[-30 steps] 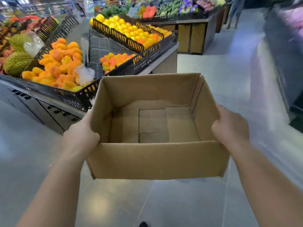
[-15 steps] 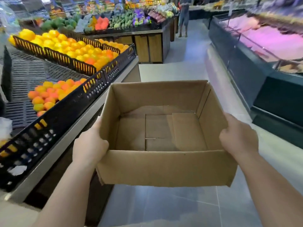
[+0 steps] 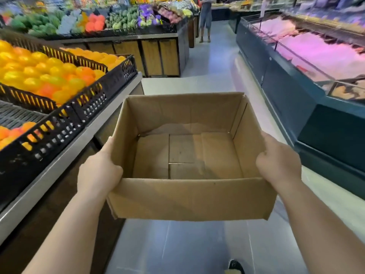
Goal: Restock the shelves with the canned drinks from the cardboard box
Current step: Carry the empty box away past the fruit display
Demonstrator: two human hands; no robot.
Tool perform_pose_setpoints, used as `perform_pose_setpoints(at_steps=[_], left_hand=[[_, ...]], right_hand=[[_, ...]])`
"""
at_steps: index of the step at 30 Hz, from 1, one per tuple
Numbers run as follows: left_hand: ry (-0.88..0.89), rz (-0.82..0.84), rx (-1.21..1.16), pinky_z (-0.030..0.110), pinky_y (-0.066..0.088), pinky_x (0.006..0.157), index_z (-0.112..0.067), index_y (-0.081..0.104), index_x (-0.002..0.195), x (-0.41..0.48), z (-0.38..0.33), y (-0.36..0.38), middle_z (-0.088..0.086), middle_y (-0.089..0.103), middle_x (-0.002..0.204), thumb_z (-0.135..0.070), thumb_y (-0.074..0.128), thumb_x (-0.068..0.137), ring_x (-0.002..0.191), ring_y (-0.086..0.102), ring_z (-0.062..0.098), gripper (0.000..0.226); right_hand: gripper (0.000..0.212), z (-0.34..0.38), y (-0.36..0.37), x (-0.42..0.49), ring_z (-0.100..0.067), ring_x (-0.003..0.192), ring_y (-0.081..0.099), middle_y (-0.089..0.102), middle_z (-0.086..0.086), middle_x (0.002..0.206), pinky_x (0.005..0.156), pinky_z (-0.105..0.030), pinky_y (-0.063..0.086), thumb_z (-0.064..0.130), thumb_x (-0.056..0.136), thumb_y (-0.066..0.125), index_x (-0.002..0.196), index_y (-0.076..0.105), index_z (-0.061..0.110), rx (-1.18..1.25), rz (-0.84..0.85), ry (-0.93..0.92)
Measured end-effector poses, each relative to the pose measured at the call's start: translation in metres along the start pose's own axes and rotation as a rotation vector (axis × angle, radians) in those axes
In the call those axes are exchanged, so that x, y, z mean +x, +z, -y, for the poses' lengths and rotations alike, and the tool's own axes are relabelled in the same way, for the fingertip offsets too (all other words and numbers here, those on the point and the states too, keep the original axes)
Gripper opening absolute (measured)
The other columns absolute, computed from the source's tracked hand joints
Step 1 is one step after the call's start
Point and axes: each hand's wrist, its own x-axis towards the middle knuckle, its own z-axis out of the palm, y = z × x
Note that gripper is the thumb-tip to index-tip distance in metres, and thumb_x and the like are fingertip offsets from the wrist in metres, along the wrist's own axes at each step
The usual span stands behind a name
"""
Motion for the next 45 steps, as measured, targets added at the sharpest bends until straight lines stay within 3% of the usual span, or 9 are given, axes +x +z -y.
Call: perform_pose_setpoints(at_steps=[6, 9, 15, 22, 27, 31, 37, 41, 45], left_hand=[[-0.093, -0.015, -0.067, 0.033, 0.049, 0.055, -0.05, 0.008, 0.143, 0.077, -0.078, 0.043, 0.004, 0.057, 0.081, 0.0, 0.047, 0.076, 0.069, 0.059, 0.029, 0.092], [-0.13, -0.038, -0.077, 0.038, 0.052, 0.066, -0.049, 0.012, 0.144, 0.115, -0.108, 0.051, 0.012, 0.062, 0.097, 0.001, 0.047, 0.077, 0.079, 0.058, 0.032, 0.09], [-0.203, -0.081, -0.086, 0.033, 0.053, 0.054, -0.049, 0.01, 0.144, 0.209, -0.132, 0.072, 0.012, 0.062, 0.103, 0.003, 0.048, 0.079, 0.057, 0.048, 0.017, 0.091], [-0.21, -0.078, -0.005, 0.04, 0.053, 0.068, -0.046, 0.016, 0.145, 0.337, -0.147, 0.088, 0.016, 0.066, 0.107, -0.003, 0.05, 0.074, 0.079, 0.058, 0.034, 0.089], [-0.233, -0.075, -0.006, 0.03, 0.04, 0.05, -0.045, 0.016, 0.145, 0.41, -0.18, 0.093, 0.009, 0.055, 0.088, 0.001, 0.049, 0.077, 0.059, 0.048, 0.021, 0.089], [-0.265, -0.096, -0.009, 0.027, 0.039, 0.045, -0.045, 0.014, 0.145, 0.454, -0.208, 0.11, 0.015, 0.063, 0.108, 0.003, 0.049, 0.077, 0.059, 0.051, 0.021, 0.091], [-0.431, -0.153, 0.001, 0.027, 0.046, 0.046, -0.046, 0.011, 0.145, 0.484, -0.257, 0.16, 0.011, 0.061, 0.099, 0.002, 0.05, 0.078, 0.056, 0.054, 0.019, 0.092], [-0.585, -0.164, 0.012, 0.029, 0.041, 0.051, -0.045, 0.016, 0.145, 0.488, -0.295, 0.195, 0.014, 0.065, 0.113, 0.0, 0.048, 0.078, 0.061, 0.049, 0.019, 0.087], [-0.747, -0.147, -0.038, 0.029, 0.04, 0.052, -0.046, 0.019, 0.144, 0.485, -0.33, 0.221, 0.003, 0.054, 0.088, 0.001, 0.046, 0.076, 0.061, 0.046, 0.019, 0.087]], right_hand=[[0.057, -0.01, 0.014, 0.138, -0.017, 0.065, 0.046, 0.067, -0.012, 0.107, 0.051, -0.016, 0.031, 0.005, 0.09, 0.047, 0.142, 0.037, 0.026, -0.004, -0.016, -0.076], [0.057, -0.003, 0.023, 0.196, -0.013, 0.059, 0.042, 0.066, -0.014, 0.108, 0.048, -0.016, 0.027, 0.004, 0.091, 0.046, 0.142, 0.036, 0.027, 0.009, 0.01, -0.107], [0.057, 0.027, 0.083, 0.301, -0.019, 0.065, 0.05, 0.066, -0.01, 0.111, 0.05, -0.019, 0.036, 0.004, 0.091, 0.045, 0.142, 0.037, 0.027, 0.036, 0.073, -0.162], [0.06, 0.079, 0.156, 0.415, -0.025, 0.075, 0.056, 0.066, -0.011, 0.112, 0.064, -0.028, 0.044, 0.003, 0.089, 0.042, 0.144, 0.032, 0.026, 0.029, 0.119, -0.187], [0.062, 0.101, 0.183, 0.489, -0.019, 0.071, 0.048, 0.065, -0.011, 0.117, 0.061, -0.026, 0.039, 0.002, 0.089, 0.041, 0.145, 0.032, 0.026, 0.072, 0.118, -0.177], [0.062, 0.105, 0.21, 0.551, -0.019, 0.067, 0.049, 0.067, -0.011, 0.108, 0.057, -0.026, 0.039, 0.001, 0.088, 0.042, 0.144, 0.033, 0.026, 0.085, 0.129, -0.221], [0.064, 0.105, 0.254, 0.656, -0.022, 0.071, 0.048, 0.065, -0.014, 0.113, 0.063, -0.027, 0.035, -0.001, 0.086, 0.04, 0.144, 0.034, 0.026, 0.099, 0.235, -0.368], [0.059, 0.103, 0.282, 0.725, -0.025, 0.076, 0.054, 0.065, -0.01, 0.115, 0.061, -0.026, 0.036, 0.002, 0.089, 0.04, 0.142, 0.037, 0.026, 0.072, 0.337, -0.51], [0.057, 0.106, 0.303, 0.775, -0.019, 0.066, 0.048, 0.066, -0.008, 0.101, 0.049, -0.021, 0.028, 0.001, 0.088, 0.042, 0.139, 0.041, 0.026, 0.068, 0.461, -0.642]])
